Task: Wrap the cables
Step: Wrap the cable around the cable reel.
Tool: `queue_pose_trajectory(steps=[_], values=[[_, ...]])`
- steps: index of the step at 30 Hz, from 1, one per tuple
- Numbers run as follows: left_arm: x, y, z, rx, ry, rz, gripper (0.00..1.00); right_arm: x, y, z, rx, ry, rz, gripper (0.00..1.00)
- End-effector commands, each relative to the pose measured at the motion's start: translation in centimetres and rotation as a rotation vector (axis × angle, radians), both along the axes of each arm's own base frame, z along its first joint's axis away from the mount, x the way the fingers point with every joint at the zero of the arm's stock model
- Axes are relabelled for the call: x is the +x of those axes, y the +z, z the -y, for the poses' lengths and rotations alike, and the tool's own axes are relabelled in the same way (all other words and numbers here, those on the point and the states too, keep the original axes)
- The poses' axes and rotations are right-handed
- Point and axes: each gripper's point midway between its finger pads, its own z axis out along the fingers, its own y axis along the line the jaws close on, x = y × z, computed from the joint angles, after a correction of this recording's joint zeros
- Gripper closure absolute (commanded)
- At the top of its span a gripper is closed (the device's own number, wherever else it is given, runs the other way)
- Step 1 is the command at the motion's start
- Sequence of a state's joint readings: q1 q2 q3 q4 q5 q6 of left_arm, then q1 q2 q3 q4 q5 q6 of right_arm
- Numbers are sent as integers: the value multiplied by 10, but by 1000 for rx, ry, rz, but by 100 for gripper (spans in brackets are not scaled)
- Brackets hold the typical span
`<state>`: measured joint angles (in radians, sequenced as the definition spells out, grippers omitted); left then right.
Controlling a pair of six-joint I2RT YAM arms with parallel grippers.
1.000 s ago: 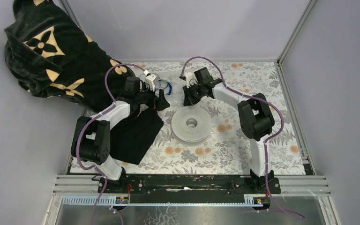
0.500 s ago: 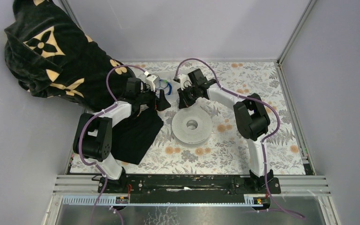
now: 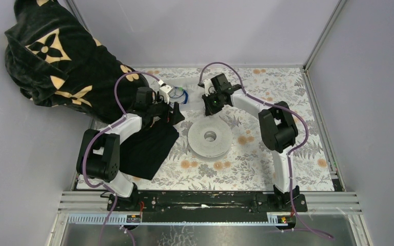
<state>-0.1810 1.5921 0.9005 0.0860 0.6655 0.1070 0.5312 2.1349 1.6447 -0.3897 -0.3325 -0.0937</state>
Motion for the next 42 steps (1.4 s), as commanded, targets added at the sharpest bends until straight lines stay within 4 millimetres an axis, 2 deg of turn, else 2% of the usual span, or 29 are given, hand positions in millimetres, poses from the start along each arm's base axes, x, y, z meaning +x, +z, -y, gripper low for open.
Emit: queue_pose_trajectory(steps=[1,6,14,20,30,38,42], values=[[-2,4,-2,34,-30,54,3,10,32,25,12,-70,54,100],[-5,7,-3,48,-42,74,3,12,40,51,-26,-110,67,100],[-9,10,-4,56,-55,79,2,-6,36,92,-110,-163,72,100],[-13,14,-4,54,-62,82,2,-30,24,104,-134,-163,34,100],[-24,22,-5,66,-93,106,2,-62,22,122,-159,-165,32,100],[-29,20,-4,68,-111,109,2,-63,24,123,-157,-163,43,100],[-28,21,-4,67,-119,116,2,-53,26,125,-176,-171,72,100]])
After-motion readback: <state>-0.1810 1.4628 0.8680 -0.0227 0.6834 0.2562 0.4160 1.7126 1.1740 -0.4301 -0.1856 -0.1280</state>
